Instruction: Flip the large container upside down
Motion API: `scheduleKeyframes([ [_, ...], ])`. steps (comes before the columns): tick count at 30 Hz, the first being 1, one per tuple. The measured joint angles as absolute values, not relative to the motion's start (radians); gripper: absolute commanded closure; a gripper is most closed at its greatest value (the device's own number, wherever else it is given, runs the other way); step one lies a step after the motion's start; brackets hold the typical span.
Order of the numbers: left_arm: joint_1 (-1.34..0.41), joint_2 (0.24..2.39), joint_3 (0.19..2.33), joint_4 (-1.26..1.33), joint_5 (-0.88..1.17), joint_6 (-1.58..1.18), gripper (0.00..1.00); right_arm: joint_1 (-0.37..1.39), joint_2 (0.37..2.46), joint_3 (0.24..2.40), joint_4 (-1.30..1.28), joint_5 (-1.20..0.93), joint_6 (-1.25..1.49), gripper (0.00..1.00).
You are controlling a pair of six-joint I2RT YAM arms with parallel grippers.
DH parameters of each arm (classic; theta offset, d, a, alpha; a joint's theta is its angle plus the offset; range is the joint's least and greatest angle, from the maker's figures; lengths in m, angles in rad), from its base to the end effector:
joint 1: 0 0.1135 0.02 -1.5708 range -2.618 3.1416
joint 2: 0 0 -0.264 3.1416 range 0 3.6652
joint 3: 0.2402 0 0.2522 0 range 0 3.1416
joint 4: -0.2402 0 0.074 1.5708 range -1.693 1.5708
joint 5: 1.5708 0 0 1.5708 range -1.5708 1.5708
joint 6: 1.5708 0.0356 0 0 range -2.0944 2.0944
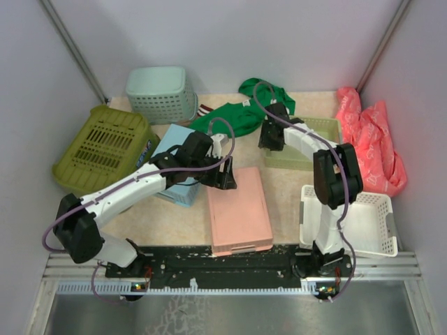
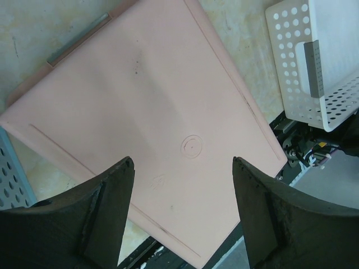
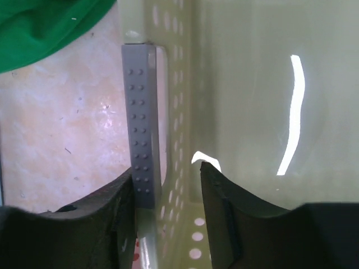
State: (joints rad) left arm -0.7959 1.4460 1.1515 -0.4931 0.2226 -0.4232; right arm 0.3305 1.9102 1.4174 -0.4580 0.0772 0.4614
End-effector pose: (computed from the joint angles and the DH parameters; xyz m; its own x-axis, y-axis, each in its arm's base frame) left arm 0.2152 -0.2310 0.2847 -0.7830 0.2271 -0.5791 0.5311 0.7286 -0.4324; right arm 0.3941 0.1323 0.2103 -0.8145 0.1898 -0.5482 0.0910 0.9751 0.2025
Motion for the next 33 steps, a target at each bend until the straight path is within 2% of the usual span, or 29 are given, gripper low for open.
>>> scheduleKeyframes([
  [3, -0.796, 1.438, 1.151, -0.486, 0.216, -0.428, 0.24, 0.332, 1.946, 1.463, -0.501, 0.09, 0.448, 0.82],
  [5, -0.796, 1.438, 1.151, -0.487, 0.213, -0.43, 0.24, 0.333, 1.947, 1.494, -0.525, 0.098, 0.44, 1.0],
  [12, -0.796, 1.438, 1.167, -0.493, 0.185, -0.426, 0.24, 0.333, 1.826, 1.578, -0.608, 0.072, 0.437, 1.0],
  [19, -0.796, 1.433, 1.207, -0.494, 0.12, -0.418, 0.24, 0.309, 1.599, 1.641, -0.519, -0.139, 0.545, 1.0],
  [25, -0.795, 1.377, 1.192, -0.485, 0.059, -0.421, 0.24, 0.193, 1.449, 1.416, -0.121, -0.392, 0.808, 1.0],
  [33, -0.789, 1.337, 1.177, -0.469, 0.014, -0.43, 0.24, 0.132, 1.547, 1.144, 0.431, -0.605, 1.22, 1.0],
])
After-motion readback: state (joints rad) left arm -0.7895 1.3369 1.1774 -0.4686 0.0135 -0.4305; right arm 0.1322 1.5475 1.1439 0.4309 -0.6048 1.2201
